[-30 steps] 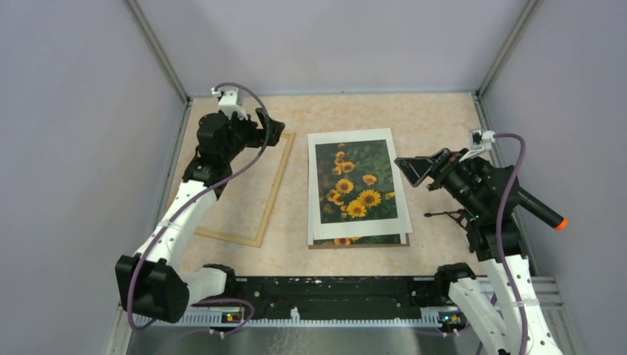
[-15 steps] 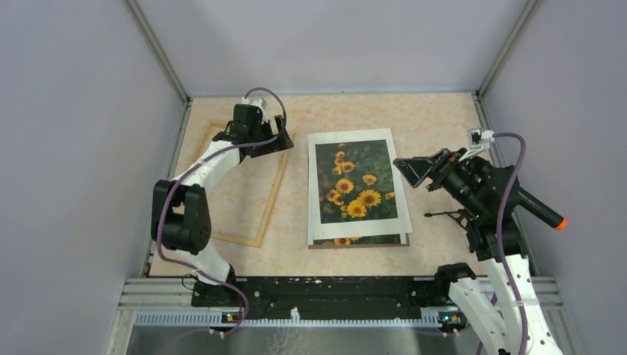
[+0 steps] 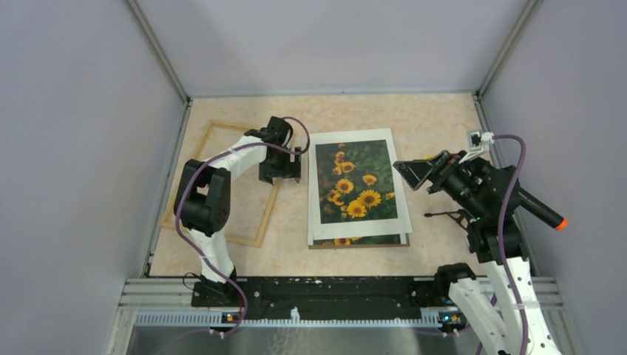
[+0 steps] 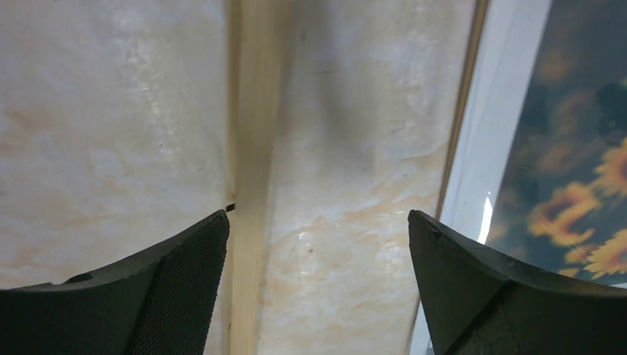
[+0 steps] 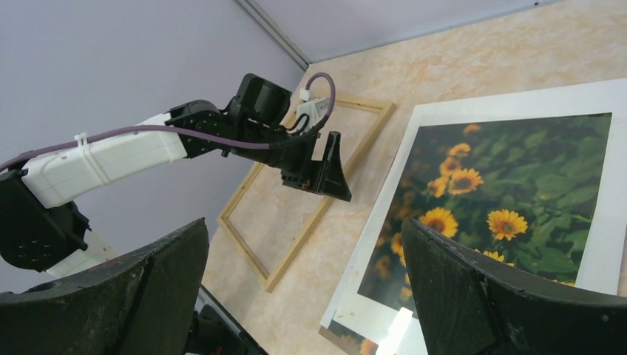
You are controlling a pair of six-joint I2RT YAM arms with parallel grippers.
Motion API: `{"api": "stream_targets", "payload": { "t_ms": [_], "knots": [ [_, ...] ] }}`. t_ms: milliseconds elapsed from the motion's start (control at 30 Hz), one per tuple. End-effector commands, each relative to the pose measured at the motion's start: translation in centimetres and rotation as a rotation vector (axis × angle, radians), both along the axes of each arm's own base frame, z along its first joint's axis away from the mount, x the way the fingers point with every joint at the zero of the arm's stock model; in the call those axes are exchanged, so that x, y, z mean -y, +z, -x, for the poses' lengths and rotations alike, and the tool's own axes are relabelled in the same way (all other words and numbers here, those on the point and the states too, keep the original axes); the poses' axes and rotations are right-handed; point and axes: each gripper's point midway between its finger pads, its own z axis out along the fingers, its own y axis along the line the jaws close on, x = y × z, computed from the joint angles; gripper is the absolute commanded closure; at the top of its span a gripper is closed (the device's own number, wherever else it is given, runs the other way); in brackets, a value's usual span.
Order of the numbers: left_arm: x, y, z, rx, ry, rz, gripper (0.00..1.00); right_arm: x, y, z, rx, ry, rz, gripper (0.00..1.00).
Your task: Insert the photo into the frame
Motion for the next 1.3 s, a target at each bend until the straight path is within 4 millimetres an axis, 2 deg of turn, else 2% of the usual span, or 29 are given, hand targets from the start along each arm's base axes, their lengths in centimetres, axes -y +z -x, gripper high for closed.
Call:
{"api": "stream_targets", "payload": {
  "t_ms": [0,133,200,267,400,667,833,900,1133,1267],
  "knots": [
    [-3.4,1.2,0.9,0.006,0.012,-0.101,0.05,0.6,2.1,0.7,0.081,-0.025,0.007,0.01],
    [-4.4,0.8,1.7,0.041,0.023,-0.084,0.07,0.5,1.2,0.6,0.066,-0.020,-0.002,0.01],
    [-4.9,0.7,1.5,0.054,0.021,-0.102,0.12,0.3,0.9,0.6,0.059,-0.013,-0.014,0.01],
    [-4.7,0.3,1.6,0.038,0.011,-0.092,0.17,0.2,0.6,0.5,0.053,-0.008,-0.020,0.01],
    [-3.8,-0.9,2.1,-0.007,-0.005,-0.048,0.40,0.2,0.6,0.5,0.050,-0.005,-0.026,0.01],
    [-3.4,-0.6,0.4,0.014,-0.011,-0.049,0.43,0.0,-0.1,0.4,0.041,0.001,-0.042,0.01],
    [-3.0,-1.2,-0.2,-0.001,-0.016,-0.046,0.47,-0.4,0.0,0.6,0.051,0.029,-0.048,0.01],
    [-2.9,-1.5,-0.3,-0.016,-0.018,-0.046,0.52,-0.4,0.0,0.7,0.052,0.033,-0.045,0.01],
    [-2.9,-1.3,-0.4,-0.005,-0.013,-0.045,0.55,-0.3,-0.1,0.9,0.055,0.026,-0.037,0.01],
    [-2.8,-1.3,-0.3,-0.002,-0.011,-0.040,0.61,-0.3,-0.2,0.9,0.052,0.027,-0.036,0.01]
  ]
}}
